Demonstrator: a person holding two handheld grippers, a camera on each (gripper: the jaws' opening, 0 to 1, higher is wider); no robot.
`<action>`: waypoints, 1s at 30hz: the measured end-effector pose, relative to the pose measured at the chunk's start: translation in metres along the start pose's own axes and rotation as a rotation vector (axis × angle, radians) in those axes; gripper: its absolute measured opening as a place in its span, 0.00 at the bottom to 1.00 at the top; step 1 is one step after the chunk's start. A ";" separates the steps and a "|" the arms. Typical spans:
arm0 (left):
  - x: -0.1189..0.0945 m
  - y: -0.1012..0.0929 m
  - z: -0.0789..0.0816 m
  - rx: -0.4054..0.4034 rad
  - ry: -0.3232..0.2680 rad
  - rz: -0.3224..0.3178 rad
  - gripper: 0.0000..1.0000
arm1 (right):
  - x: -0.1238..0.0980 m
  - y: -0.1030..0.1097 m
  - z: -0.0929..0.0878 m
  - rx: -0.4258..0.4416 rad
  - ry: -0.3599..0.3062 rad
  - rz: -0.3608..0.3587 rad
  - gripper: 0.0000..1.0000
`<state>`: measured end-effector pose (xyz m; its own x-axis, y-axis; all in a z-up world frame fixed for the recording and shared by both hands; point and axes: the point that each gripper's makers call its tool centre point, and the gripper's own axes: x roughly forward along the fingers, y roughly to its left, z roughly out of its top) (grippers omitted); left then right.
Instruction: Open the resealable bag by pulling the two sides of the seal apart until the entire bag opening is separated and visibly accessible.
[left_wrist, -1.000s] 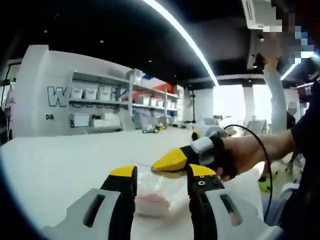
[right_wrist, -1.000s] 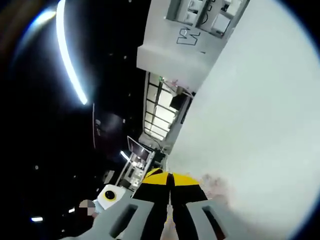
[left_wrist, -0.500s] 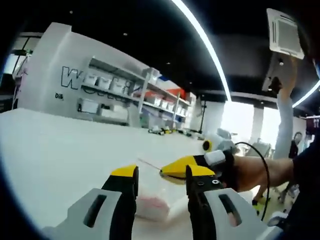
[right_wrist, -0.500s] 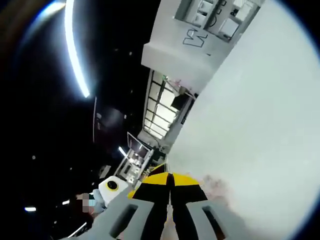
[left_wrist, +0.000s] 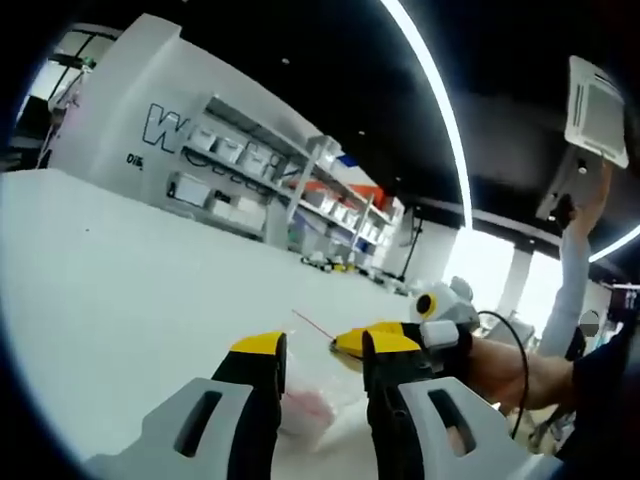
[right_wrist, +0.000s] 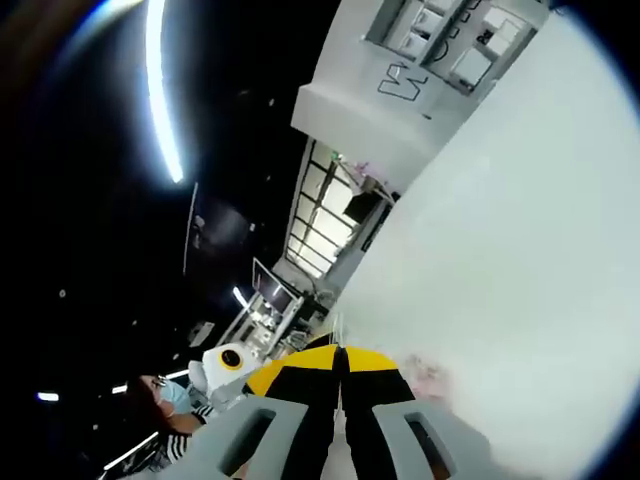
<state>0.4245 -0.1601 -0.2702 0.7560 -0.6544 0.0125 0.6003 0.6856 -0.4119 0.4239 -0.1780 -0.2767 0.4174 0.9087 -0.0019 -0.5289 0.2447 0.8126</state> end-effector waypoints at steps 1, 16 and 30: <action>0.000 0.001 0.001 -0.006 -0.010 0.002 0.30 | 0.000 0.001 -0.001 -0.008 0.001 0.000 0.00; 0.000 0.005 -0.002 -0.074 -0.066 0.020 0.26 | -0.012 0.014 -0.025 -0.015 -0.044 0.012 0.00; 0.001 0.003 -0.005 -0.141 -0.070 -0.003 0.18 | -0.013 0.018 -0.032 -0.012 -0.059 0.022 0.00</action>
<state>0.4260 -0.1598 -0.2758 0.7735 -0.6293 0.0754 0.5638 0.6289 -0.5354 0.3858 -0.1748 -0.2809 0.4480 0.8926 0.0504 -0.5474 0.2293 0.8049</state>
